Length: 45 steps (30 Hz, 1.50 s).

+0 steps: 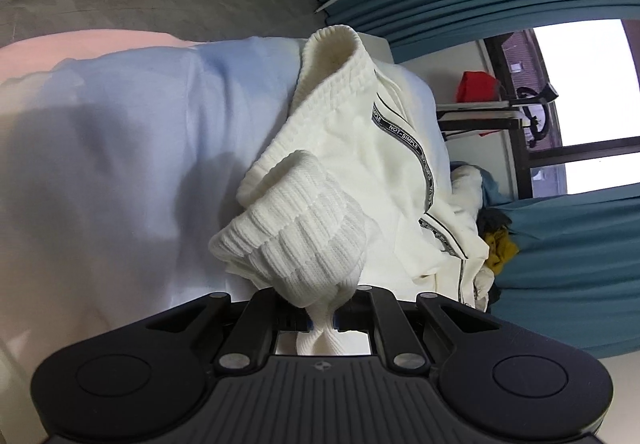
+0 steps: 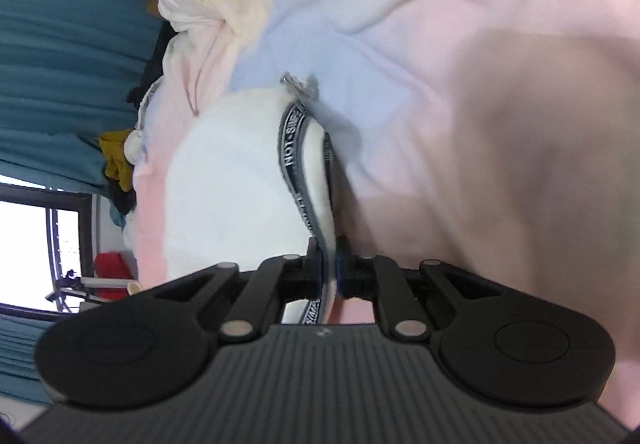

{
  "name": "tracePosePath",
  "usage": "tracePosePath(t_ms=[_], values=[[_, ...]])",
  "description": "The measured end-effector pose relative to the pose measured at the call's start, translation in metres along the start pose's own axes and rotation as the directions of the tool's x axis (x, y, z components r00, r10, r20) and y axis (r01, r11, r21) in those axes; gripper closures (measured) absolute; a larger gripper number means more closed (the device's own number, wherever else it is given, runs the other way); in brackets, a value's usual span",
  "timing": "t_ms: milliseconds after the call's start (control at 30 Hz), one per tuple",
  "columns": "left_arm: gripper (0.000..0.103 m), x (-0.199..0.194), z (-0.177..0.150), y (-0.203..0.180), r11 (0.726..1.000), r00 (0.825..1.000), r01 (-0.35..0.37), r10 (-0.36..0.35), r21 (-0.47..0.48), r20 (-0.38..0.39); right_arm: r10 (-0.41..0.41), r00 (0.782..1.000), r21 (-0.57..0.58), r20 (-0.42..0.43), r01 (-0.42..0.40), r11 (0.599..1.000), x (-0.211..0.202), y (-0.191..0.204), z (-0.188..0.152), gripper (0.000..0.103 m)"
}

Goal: Fold clothes
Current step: 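Hold the cuff with the left tool and the hem with the right tool, lifting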

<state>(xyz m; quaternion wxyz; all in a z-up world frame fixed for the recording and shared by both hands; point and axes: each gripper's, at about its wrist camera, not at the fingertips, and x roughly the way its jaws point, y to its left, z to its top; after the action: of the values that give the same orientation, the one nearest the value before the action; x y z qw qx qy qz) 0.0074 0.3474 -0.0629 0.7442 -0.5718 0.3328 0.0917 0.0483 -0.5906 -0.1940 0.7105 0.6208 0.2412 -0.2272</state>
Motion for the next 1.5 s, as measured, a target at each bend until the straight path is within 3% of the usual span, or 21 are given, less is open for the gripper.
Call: tracePosePath(t_ms=[100, 200, 267, 367, 567, 733, 867, 967, 1100, 1167, 1233, 1333, 1400, 1500], values=[[0.095, -0.005, -0.001, -0.011, 1.000, 1.000, -0.005, 0.005, 0.011, -0.002, 0.063, 0.996, -0.044, 0.057, -0.061, 0.997, -0.013, 0.007, -0.003, 0.094], [0.095, -0.013, -0.002, -0.017, 0.999, 1.000, 0.011, -0.011, 0.032, -0.007, 0.094, 0.987, -0.161, 0.129, -0.073, 0.984, -0.030, 0.024, -0.011, 0.094], [0.095, -0.017, -0.003, -0.017, 0.999, 1.000, 0.018, -0.018, 0.038, -0.014, 0.059, 0.989, -0.171, 0.135, -0.035, 0.985, -0.032, 0.023, -0.014, 0.094], [0.095, -0.019, -0.005, -0.003, 1.000, 0.999, 0.009, -0.008, 0.027, -0.033, -0.055, 0.995, -0.118, 0.083, 0.065, 0.991, -0.021, 0.003, -0.017, 0.094], [0.091, -0.012, -0.009, 0.009, 0.999, 0.998, -0.029, 0.032, 0.044, -0.057, -0.069, 0.996, -0.110, 0.056, 0.074, 0.991, -0.024, -0.006, -0.022, 0.094], [0.085, -0.011, -0.012, 0.005, 0.996, 0.999, -0.021, 0.025, 0.085, -0.046, 0.011, 0.997, -0.128, 0.075, -0.002, 0.992, -0.034, -0.007, -0.023, 0.091], [0.086, -0.014, -0.011, 0.014, 0.998, 0.999, 0.024, -0.023, 0.062, -0.032, 0.098, 0.991, -0.102, 0.087, -0.089, 0.991, -0.040, -0.010, -0.013, 0.090], [0.087, -0.014, -0.011, 0.020, 0.998, 0.998, 0.048, -0.046, 0.034, -0.037, 0.115, 0.988, -0.098, 0.101, -0.106, 0.990, -0.040, -0.004, -0.010, 0.089], [0.087, -0.014, -0.010, 0.023, 0.998, 0.997, 0.058, -0.057, 0.024, -0.043, 0.106, 0.986, -0.090, 0.126, -0.095, 0.991, -0.036, 0.000, -0.002, 0.076], [0.087, -0.014, -0.009, 0.024, 0.998, 0.997, 0.058, -0.057, 0.025, -0.042, 0.077, 0.985, -0.070, 0.153, -0.066, 0.995, -0.032, -0.003, 0.005, 0.058], [0.087, -0.013, -0.009, 0.024, 0.998, 0.998, 0.057, -0.056, 0.026, -0.040, 0.083, 0.984, -0.051, 0.160, -0.075, 0.996, -0.027, -0.007, 0.012, 0.055], [0.087, -0.012, -0.008, 0.025, 0.999, 0.998, 0.049, -0.048, 0.023, -0.038, 0.137, 0.984, -0.045, 0.113, -0.132, 0.990, -0.011, -0.009, 0.023, 0.055], [0.087, -0.011, -0.008, 0.024, 0.999, 0.998, 0.044, -0.043, 0.024, -0.034, 0.128, 0.988, -0.089, 0.092, -0.120, 0.989, -0.002, -0.007, 0.029, 0.055], [0.087, -0.011, -0.008, 0.023, 0.999, 0.999, 0.041, -0.040, 0.021, -0.027, 0.115, 0.987, -0.064, 0.113, -0.108, 0.992, 0.006, -0.011, 0.035, 0.068]])
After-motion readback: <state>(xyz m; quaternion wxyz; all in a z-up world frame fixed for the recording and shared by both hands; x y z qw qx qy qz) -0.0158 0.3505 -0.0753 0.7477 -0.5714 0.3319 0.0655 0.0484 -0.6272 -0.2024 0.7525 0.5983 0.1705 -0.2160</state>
